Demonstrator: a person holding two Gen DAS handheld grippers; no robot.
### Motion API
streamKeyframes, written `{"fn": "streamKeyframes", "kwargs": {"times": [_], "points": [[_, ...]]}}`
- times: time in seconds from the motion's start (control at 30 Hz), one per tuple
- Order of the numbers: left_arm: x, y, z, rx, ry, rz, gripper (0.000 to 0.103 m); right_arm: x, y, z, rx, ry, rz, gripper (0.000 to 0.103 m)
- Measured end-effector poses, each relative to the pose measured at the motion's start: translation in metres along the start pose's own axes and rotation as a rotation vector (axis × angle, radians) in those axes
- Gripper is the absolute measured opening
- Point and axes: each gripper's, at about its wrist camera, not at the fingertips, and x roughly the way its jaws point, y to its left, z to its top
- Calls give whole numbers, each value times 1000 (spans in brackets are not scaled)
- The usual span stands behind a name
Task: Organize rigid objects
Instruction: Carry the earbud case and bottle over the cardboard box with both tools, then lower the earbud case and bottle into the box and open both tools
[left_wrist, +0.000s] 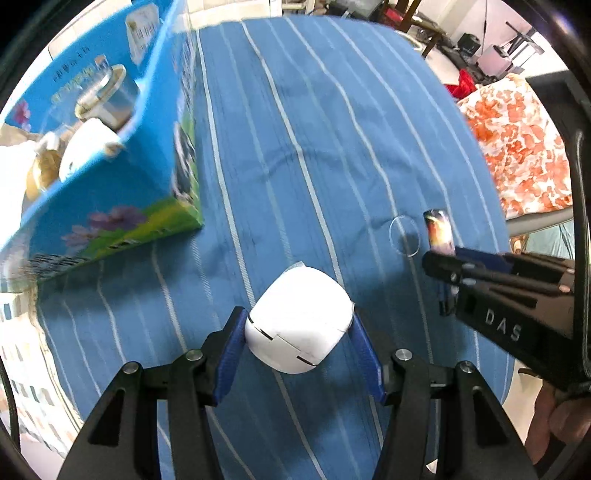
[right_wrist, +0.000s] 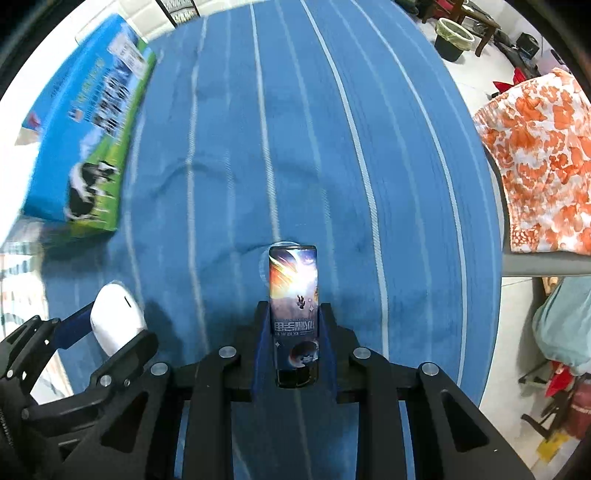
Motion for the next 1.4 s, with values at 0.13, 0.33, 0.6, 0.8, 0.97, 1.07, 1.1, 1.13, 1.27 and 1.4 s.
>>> {"fn": "streamKeyframes", "kwargs": {"times": [0.13,0.33,0.6,0.8,0.97,1.07,1.1,1.13,1.27,1.4], "points": [[-31,3,-2,4,-53,-2,53,-30,13,-7,4,-45,40,27],[-81,21,3,-10,-142,-18,53,-86,30,2,-33,-145,87,27],[-154,74,16,-54,-273,-11,53,-148,91,21,-103,-252,166,27],[-186,127,22,-83,-323,35,53,-167,154,34,-130,-295,211,27],[-202,158,26,-89,-343,72,53,-169,196,42,-143,-307,233,27],[-208,174,29,-99,-353,80,53,-168,211,48,-144,-303,238,27],[-207,176,29,-100,-353,79,53,-167,216,50,-145,-298,238,27],[-208,182,31,-104,-354,76,53,-167,218,52,-142,-295,235,27],[-201,201,39,-125,-347,61,53,-154,224,62,-131,-278,227,27],[-170,226,50,-184,-283,-35,53,-119,222,78,-105,-224,234,27]]}}
